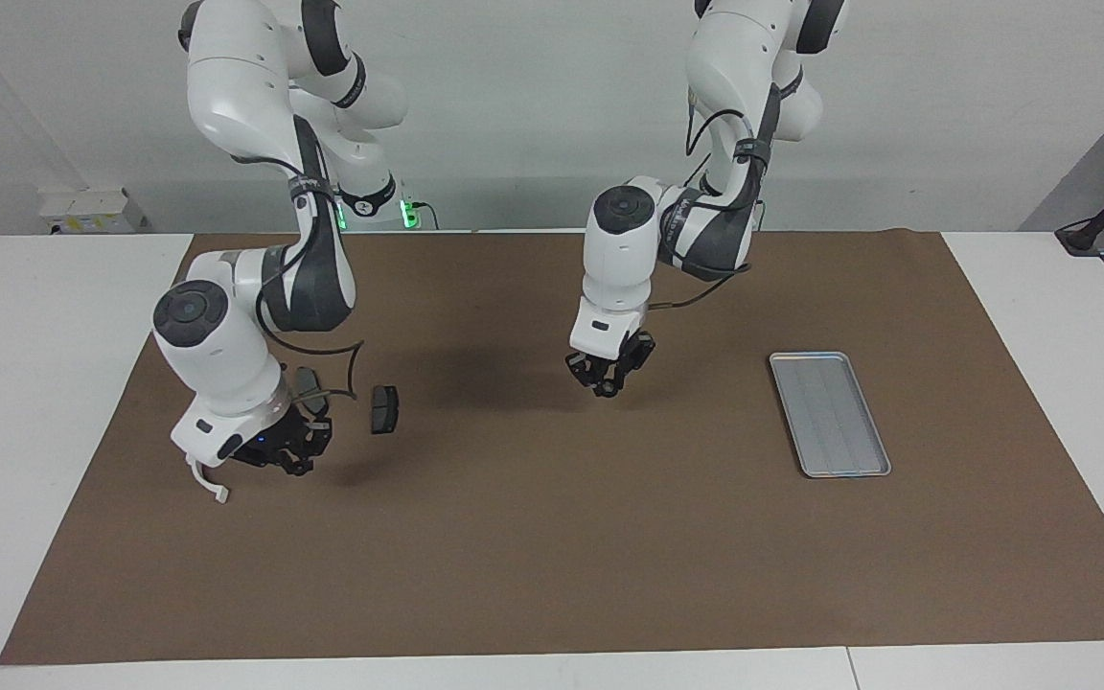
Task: Place bearing gear from tray to pile
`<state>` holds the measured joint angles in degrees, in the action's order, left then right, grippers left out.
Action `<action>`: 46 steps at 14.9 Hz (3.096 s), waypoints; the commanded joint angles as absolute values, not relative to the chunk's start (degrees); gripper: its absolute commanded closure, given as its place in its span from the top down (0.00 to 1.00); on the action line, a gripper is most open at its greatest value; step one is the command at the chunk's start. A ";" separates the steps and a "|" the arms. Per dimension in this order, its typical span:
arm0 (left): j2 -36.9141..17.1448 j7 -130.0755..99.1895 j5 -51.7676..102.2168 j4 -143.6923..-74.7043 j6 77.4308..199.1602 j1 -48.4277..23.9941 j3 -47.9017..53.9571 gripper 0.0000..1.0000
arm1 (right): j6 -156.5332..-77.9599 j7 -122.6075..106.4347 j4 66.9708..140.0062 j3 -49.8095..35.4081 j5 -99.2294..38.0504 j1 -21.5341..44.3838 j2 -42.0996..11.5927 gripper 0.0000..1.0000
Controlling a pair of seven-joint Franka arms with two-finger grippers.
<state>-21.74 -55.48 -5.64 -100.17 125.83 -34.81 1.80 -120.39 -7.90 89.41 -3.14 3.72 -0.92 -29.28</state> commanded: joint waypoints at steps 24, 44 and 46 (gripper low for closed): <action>-12.60 -53.98 -9.40 -102.48 126.76 -31.23 0.44 1.00 | -109.44 10.64 89.74 -4.04 3.78 6.21 -22.07 1.00; 3.95 -2.03 -0.70 -95.17 94.30 -3.16 0.61 1.00 | -121.20 68.99 80.86 -4.04 5.45 34.98 -38.14 1.00; 3.78 -2.02 -0.79 -94.66 93.87 -3.34 0.70 1.00 | -121.90 68.99 80.60 -3.96 5.54 36.37 -39.37 1.00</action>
